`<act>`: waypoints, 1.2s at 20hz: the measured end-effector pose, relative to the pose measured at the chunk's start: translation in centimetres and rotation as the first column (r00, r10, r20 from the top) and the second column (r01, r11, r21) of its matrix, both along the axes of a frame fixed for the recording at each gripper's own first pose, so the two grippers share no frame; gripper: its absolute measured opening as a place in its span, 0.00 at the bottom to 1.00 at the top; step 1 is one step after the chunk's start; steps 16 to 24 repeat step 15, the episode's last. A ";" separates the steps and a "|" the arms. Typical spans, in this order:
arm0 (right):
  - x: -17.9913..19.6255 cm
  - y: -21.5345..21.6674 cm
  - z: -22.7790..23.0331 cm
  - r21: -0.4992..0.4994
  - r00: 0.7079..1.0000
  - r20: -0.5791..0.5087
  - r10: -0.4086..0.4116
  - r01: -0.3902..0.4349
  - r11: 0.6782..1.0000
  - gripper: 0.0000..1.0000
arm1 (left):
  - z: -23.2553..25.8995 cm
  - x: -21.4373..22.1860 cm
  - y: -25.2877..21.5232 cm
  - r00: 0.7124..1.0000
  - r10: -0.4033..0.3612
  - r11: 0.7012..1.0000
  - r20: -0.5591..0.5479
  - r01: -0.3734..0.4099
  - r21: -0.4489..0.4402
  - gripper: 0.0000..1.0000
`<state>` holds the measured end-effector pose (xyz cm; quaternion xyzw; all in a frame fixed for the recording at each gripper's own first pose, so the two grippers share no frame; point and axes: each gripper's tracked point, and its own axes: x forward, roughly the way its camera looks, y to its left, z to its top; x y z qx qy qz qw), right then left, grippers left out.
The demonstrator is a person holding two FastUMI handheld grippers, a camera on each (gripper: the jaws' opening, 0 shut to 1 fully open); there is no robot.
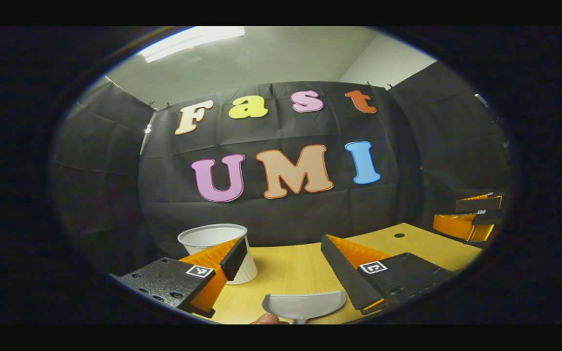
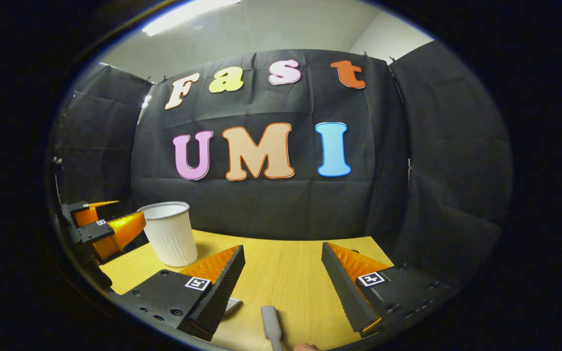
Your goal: Pick up the small broom and dustpan from the desktop, sweep the trash into the dustpan with the broom, and then empty the trash into the garbage bin.
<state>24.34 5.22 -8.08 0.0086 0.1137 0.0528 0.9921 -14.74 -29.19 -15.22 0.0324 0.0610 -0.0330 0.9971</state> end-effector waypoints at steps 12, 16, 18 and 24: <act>-0.6 0.2 4.1 -0.011 0.996 0.094 -0.008 0.009 1.000 0.93 | 0.4 0.5 0.3 1.000 0.003 0.997 0.001 -0.003 -0.071 0.93; -0.6 0.2 4.6 -0.004 0.994 0.105 -0.017 0.017 1.000 0.93 | 0.6 0.4 0.1 1.000 0.000 0.998 0.007 0.001 -0.062 0.85; -0.6 0.2 4.6 -0.004 0.994 0.105 -0.017 0.017 1.000 0.93 | 0.6 0.4 0.1 1.000 0.000 0.998 0.007 0.001 -0.062 0.85; -0.6 0.2 4.6 -0.004 0.994 0.105 -0.017 0.017 1.000 0.93 | 0.6 0.4 0.1 1.000 0.000 0.998 0.007 0.001 -0.062 0.85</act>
